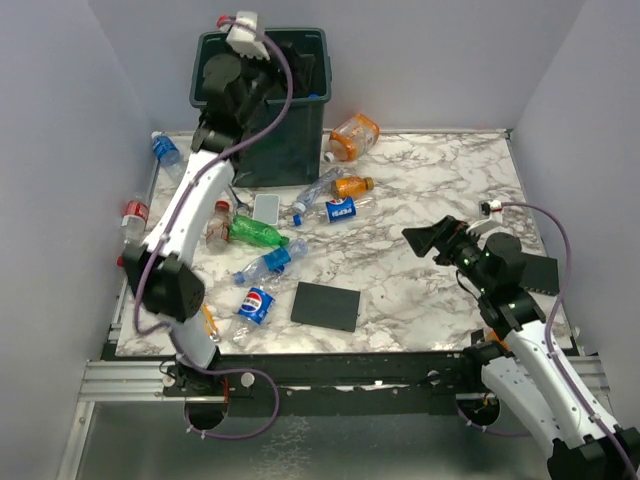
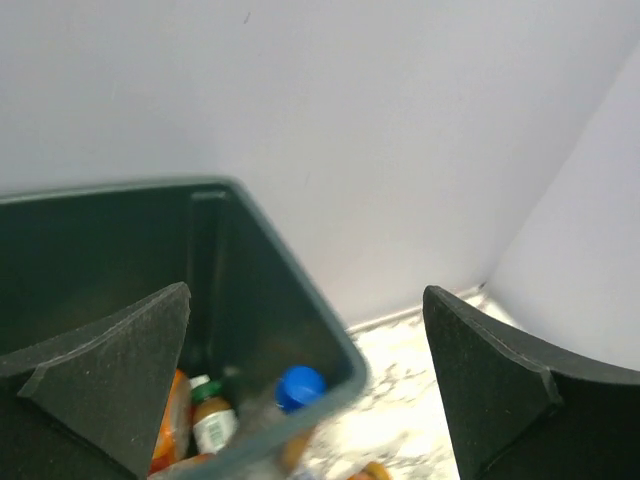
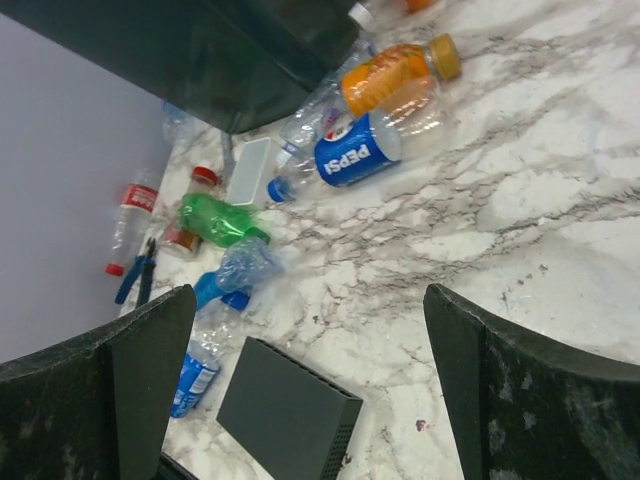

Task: Put the plastic bottles in the bin
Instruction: Place the plastic bottle in the trash bin.

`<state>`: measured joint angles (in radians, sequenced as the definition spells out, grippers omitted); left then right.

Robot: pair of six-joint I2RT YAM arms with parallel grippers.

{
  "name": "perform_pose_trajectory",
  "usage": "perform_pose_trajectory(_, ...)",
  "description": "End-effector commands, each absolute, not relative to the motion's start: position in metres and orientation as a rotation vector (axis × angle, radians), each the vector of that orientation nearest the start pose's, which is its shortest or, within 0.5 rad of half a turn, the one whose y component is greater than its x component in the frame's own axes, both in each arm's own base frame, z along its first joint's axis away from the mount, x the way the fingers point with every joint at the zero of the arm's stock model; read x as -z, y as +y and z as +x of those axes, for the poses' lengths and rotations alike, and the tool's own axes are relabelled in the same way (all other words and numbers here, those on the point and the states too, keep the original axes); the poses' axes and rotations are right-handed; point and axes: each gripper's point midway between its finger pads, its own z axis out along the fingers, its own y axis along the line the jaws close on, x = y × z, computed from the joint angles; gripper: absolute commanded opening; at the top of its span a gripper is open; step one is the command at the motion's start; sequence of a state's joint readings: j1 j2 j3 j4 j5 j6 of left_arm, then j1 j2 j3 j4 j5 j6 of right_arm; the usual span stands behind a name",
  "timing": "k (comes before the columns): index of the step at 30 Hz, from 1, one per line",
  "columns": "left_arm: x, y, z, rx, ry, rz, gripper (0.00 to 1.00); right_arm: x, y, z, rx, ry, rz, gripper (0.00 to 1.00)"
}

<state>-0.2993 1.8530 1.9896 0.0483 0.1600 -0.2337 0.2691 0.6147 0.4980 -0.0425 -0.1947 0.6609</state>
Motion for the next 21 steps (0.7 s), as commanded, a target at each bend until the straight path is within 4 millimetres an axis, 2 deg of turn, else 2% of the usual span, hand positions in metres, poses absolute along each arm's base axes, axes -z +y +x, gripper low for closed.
perform_pose_trajectory(1, -0.518, -0.225, 0.441, 0.627, 1.2, 0.179, 0.99, -0.198, 0.123, 0.279, -0.726, 1.913, 0.298, 1.0)
perform_pose_trajectory(5, -0.454, -0.263, 0.387, 0.655, 1.305, 0.259, 0.99, -0.17, 0.128, 0.296, -0.725, 2.012, 0.389, 1.0)
perform_pose_trajectory(7, -0.423, -0.275, 0.363, 0.654, 1.352, 0.29, 0.99, -0.166, 0.139, 0.306, -0.778, 2.014, 0.379, 1.0)
perform_pose_trajectory(9, -0.392, -0.278, 0.345, 0.677, 1.399, 0.309, 0.99, -0.162, 0.15, 0.315, -0.844, 2.011, 0.375, 1.0)
perform_pose_trajectory(13, -0.336, -0.256, 0.322, 0.675, 1.52, 0.237, 0.99, -0.146, 0.17, 0.333, -0.937, 2.044, 0.374, 0.99)
perform_pose_trajectory(16, -0.301, -0.229, 0.311, 0.581, 1.602, 0.192, 0.99, -0.135, 0.174, 0.352, -0.915, 2.074, 0.376, 0.98)
perform_pose_trajectory(19, -0.275, -0.205, 0.304, 0.512, 1.654, 0.12, 0.99, -0.124, 0.173, 0.379, -0.833, 2.105, 0.363, 0.97)
perform_pose_trajectory(21, -0.262, -0.198, 0.301, 0.483, 1.681, 0.111, 0.99, -0.125, 0.173, 0.4, -0.777, 2.106, 0.333, 0.96)
